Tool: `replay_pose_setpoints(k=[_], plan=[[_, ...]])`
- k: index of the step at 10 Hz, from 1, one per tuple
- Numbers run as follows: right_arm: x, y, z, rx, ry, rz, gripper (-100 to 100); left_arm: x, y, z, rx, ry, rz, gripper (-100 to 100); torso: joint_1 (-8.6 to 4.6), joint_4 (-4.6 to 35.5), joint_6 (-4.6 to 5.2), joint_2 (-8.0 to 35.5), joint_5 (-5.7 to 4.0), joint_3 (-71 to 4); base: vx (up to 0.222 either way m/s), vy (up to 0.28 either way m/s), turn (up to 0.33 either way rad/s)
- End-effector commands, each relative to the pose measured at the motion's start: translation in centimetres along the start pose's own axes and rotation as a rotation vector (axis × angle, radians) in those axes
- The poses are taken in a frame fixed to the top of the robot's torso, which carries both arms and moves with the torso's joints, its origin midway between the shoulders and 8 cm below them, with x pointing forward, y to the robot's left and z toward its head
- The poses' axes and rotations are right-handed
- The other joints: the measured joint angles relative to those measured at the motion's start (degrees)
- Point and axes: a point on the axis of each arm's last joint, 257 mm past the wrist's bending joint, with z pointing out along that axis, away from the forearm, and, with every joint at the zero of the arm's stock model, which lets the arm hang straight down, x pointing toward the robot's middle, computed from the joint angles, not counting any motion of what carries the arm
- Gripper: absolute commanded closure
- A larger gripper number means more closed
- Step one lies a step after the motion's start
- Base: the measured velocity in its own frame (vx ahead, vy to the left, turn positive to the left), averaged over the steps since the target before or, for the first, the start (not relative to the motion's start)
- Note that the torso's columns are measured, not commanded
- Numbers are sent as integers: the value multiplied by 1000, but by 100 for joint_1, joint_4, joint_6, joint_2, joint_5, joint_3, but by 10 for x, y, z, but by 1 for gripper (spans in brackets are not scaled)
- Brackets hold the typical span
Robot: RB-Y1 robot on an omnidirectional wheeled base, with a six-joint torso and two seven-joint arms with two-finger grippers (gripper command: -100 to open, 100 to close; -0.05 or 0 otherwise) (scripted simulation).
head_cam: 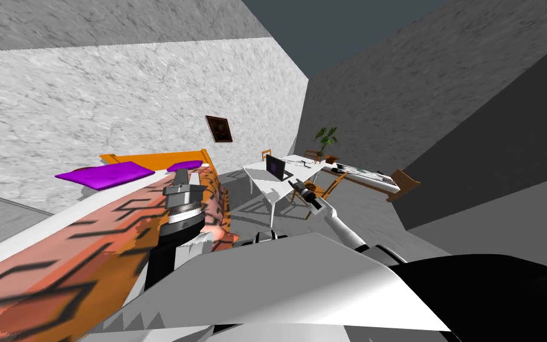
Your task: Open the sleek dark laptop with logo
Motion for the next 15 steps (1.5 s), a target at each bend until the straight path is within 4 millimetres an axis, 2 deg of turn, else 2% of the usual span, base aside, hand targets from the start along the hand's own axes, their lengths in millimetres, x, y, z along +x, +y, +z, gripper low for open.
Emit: replay_pose_setpoints(k=[1, 2, 3, 4, 5, 7, 8, 9, 10, 11, 12, 14, 15], plan=[[4, -18, 8, 14, 34, -81, -100, 0, 0, 0, 0, 0, 0, 0, 2, 1, -4, 0, 1, -1, -9, 22, 63], [0, -27, 17, 14, 46, -153, -100, 0, 0, 0, 0, 0, 0, 0, 0, 0, 0, 0, 0, 0, -13, 30, 78], [6, -33, 15, 25, 59, -151, -100, 0, 0, 0, 0, 0, 0, 0, 3, 1, -3, 0, 1, 0, -10, 27, 70], [4, -46, 22, 34, 80, -221, -100, 0, 0, 0, 0, 0, 0, 0, 1, 0, -1, 0, 0, 0, -8, 37, 115], [5, -48, 21, 37, 83, -221, -100, 0, 0, 0, 0, 0, 0, 0, 4, 0, -3, -1, 1, -1, -6, 33, 62], [-3, -72, 34, 51, 116, -356, -100, 0, 0, 0, 0, 0, 0, 0, 3, 0, -4, -1, 1, -1, -9, 53, 128], [0, -78, 34, 62, 125, -355, -100, 0, 0, 0, 0, 0, 0, 0, 10, 1, -3, 1, 3, 0, -11, 52, 57], [-9, -88, 41, 65, 133, -421, -100, 0, 0, 0, 0, 0, 0, 0, 1, 0, 0, 2, 1, 1, -8, 42, 79], [-5, -94, 39, 75, 144, -420, -100, 0, 0, 0, 0, 0, 0, 0, -3, 1, -3, 0, -1, 0, -4, 34, 51], [-15, -104, 47, 80, 151, -485, -100, 0, 0, 0, 0, 0, 0, 0, -6, 0, 0, 0, -2, 0, -8, 47, 90], [-11, -109, 44, 89, 162, -483, -100, 0, 0, 0, 0, 0, 0, 0, 2, 1, -3, 1, 0, 0, -5, 37, 62], [-32, -131, 57, 108, 179, -604, -100, 0, 0, 0, 0, 0, 0, 0, 4, 1, -4, 0, 1, -1, -11, 54, 115], [-27, -138, 53, 118, 193, -602, -100, 0, 0, 0, 0, 0, 0, 0, 9, 0, -3, 1, 3, 0, -6, 56, 43]])
